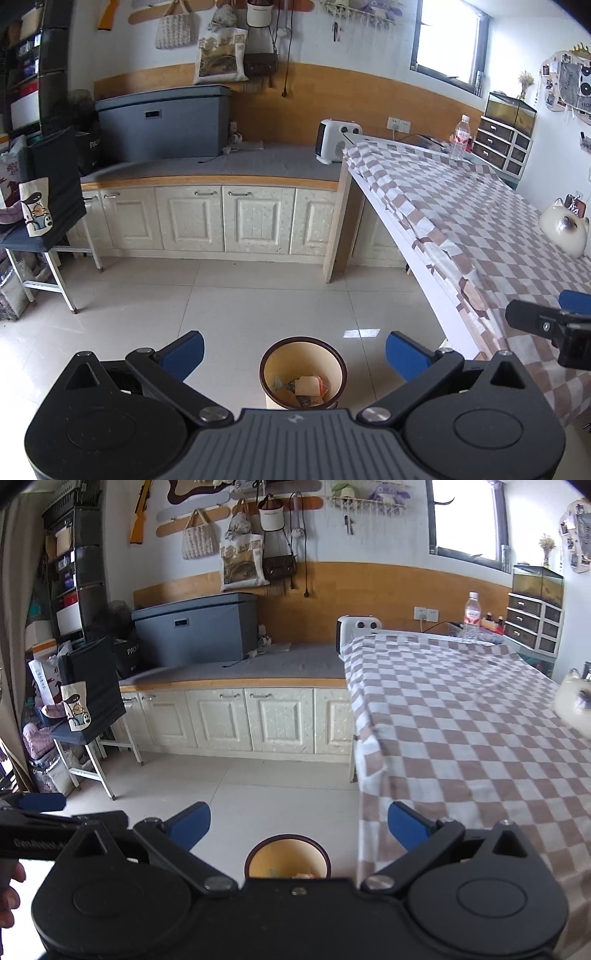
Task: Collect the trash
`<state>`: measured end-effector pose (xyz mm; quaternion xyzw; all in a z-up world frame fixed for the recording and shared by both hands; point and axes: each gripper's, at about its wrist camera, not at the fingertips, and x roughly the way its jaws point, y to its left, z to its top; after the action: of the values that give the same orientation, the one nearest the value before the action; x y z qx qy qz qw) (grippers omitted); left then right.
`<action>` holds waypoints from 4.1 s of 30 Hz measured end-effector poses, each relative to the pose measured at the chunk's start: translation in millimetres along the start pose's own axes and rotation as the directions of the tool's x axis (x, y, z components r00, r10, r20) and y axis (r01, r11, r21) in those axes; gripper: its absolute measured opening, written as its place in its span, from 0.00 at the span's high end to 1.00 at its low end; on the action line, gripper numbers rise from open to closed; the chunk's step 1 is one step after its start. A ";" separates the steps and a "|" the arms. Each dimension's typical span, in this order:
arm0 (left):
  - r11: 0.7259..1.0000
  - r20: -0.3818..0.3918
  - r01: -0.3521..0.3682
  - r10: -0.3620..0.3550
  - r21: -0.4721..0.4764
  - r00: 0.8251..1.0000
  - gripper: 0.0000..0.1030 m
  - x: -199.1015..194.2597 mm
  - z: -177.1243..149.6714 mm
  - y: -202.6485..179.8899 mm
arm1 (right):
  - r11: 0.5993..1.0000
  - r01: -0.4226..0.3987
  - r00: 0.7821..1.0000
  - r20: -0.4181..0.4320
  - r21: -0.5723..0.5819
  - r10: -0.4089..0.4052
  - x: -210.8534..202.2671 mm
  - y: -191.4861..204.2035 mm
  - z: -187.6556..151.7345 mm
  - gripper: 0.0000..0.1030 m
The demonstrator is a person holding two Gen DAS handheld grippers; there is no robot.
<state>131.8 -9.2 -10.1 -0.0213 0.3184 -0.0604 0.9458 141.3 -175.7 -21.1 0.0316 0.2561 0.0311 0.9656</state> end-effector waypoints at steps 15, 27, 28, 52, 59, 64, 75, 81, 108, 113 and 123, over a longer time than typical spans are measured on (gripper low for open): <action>0.998 -0.005 -0.059 0.059 0.003 0.998 0.00 -30.2 -44.7 -11.1 | 0.997 0.076 0.997 -0.006 -0.020 -0.076 -37.3 -11.9 -46.3 0.00; 0.998 -0.047 -0.066 0.067 0.021 0.997 0.00 -32.9 -66.5 -17.1 | 0.993 0.115 0.992 -0.055 -0.009 -0.116 -41.9 -23.2 -71.3 0.00; 0.998 -0.047 -0.065 0.066 0.022 0.997 0.00 -33.1 -67.3 -17.4 | 0.993 0.117 0.991 -0.060 -0.009 -0.117 -41.1 -23.4 -73.3 0.00; 0.998 -0.062 -0.055 0.056 0.023 0.996 0.00 -35.1 -76.2 -21.6 | 0.993 0.115 0.990 -0.082 -0.017 -0.116 -42.3 -19.5 -85.3 0.00; 0.998 -0.062 -0.055 0.056 0.023 0.996 0.00 -35.4 -76.3 -21.6 | 0.993 0.116 0.990 -0.080 -0.020 -0.118 -43.9 -16.3 -85.3 0.00; 0.998 -0.061 -0.056 0.057 0.024 0.997 0.00 -36.3 -76.0 -21.2 | 0.993 0.115 0.990 -0.081 -0.020 -0.116 -43.5 -16.9 -85.4 0.00; 0.998 -0.060 -0.056 0.057 0.024 0.997 0.00 -36.2 -76.3 -21.8 | 0.993 0.119 0.989 -0.083 -0.018 -0.120 -44.5 -15.6 -86.3 0.00; 0.998 -0.059 -0.055 0.057 0.023 0.997 0.00 -36.5 -76.1 -22.0 | 0.993 0.117 0.990 -0.082 -0.018 -0.118 -44.1 -16.6 -85.8 0.00; 0.998 -0.059 -0.056 0.057 0.025 0.997 0.00 -36.7 -76.7 -22.9 | 0.992 0.121 0.989 -0.082 -0.015 -0.122 -45.9 -19.6 -86.4 0.00; 0.998 -0.058 -0.056 0.058 0.024 0.997 0.00 -36.5 -76.9 -23.4 | 0.992 0.125 0.989 -0.082 -0.014 -0.126 -47.4 -21.3 -86.6 0.00; 0.998 -0.058 -0.055 0.057 0.025 0.997 0.00 -36.7 -76.6 -24.1 | 0.992 0.128 0.988 -0.080 -0.014 -0.129 -49.2 -21.7 -86.5 0.00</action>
<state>54.0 -28.6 -47.3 0.0005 0.3459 -0.0382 0.9375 56.6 -197.1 -73.5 0.0096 0.2964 -0.0290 0.9546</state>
